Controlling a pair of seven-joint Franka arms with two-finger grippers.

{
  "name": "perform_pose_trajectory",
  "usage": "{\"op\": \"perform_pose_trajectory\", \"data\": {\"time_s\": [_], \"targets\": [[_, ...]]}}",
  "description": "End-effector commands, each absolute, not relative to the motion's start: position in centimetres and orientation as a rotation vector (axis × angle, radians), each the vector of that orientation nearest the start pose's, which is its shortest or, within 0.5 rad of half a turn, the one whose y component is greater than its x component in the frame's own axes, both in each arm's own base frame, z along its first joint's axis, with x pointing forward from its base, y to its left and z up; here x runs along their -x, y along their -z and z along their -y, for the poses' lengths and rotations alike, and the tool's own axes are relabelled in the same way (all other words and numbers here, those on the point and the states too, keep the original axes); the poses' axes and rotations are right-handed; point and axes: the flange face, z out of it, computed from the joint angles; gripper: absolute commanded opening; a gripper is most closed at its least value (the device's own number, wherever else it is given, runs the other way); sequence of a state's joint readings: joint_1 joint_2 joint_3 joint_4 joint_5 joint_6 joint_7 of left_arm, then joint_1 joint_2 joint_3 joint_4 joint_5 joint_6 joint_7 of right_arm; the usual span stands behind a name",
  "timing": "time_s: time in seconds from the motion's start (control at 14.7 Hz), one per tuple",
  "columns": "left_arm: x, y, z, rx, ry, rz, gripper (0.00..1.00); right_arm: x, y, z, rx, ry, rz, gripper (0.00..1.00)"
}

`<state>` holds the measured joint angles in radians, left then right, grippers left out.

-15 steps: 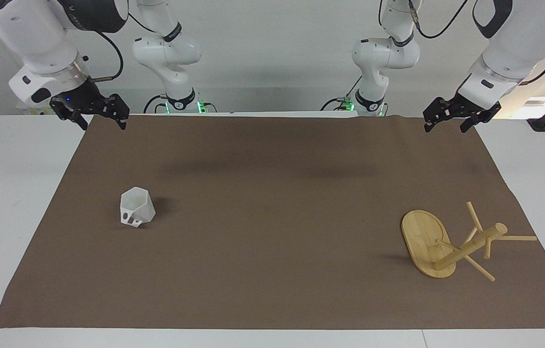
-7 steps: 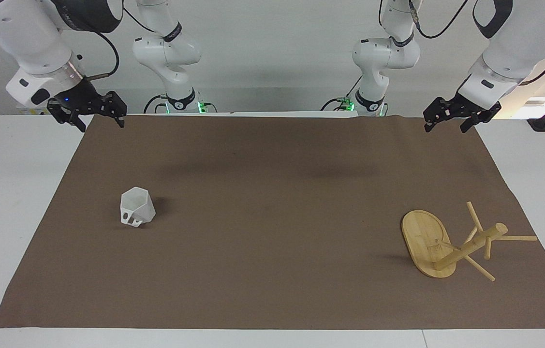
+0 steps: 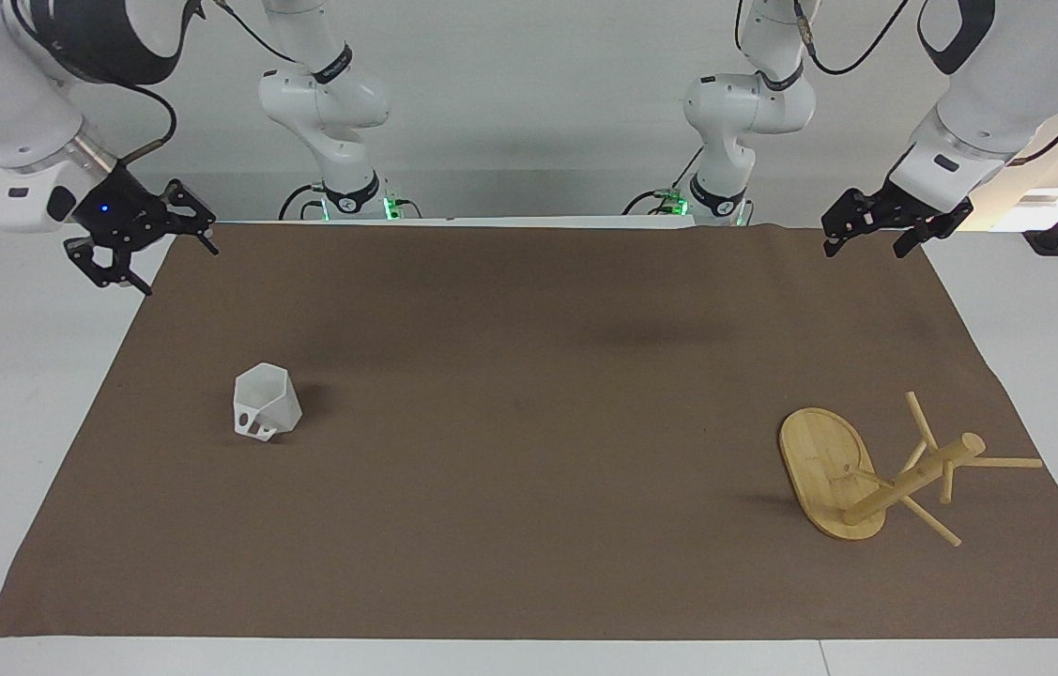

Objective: Hang cup on rack
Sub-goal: 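Move the right gripper into view toward the white hexagonal cup, then reach the open right gripper to the white cup and close on it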

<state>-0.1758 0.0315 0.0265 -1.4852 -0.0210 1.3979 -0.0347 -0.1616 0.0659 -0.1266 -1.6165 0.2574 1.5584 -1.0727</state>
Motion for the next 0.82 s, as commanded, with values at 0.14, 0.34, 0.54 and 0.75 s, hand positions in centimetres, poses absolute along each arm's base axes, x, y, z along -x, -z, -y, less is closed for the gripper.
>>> {"op": "perform_pose_trajectory", "data": {"time_s": [0.14,0.34,0.54,0.75], "targets": [[-53.1,-63.5,8.1,3.129,-0.198,-0.192,1.00,-56.5,-49.0,21.8,2.335,0.365,1.214,1.00],[-53.1,-63.5,8.1,3.129,-0.198,-0.192,1.00,-57.0,-43.6,23.7,2.122,0.543,1.298,1.00],[-53.1,-63.5,8.1,3.129,-0.198,-0.192,1.00,-56.3,-37.0,25.8,1.909,0.737,1.279,1.00],[-53.1,-63.5,8.1,3.129,-0.198,-0.192,1.00,-54.6,-31.1,27.0,1.805,0.867,1.250,1.00]]}}
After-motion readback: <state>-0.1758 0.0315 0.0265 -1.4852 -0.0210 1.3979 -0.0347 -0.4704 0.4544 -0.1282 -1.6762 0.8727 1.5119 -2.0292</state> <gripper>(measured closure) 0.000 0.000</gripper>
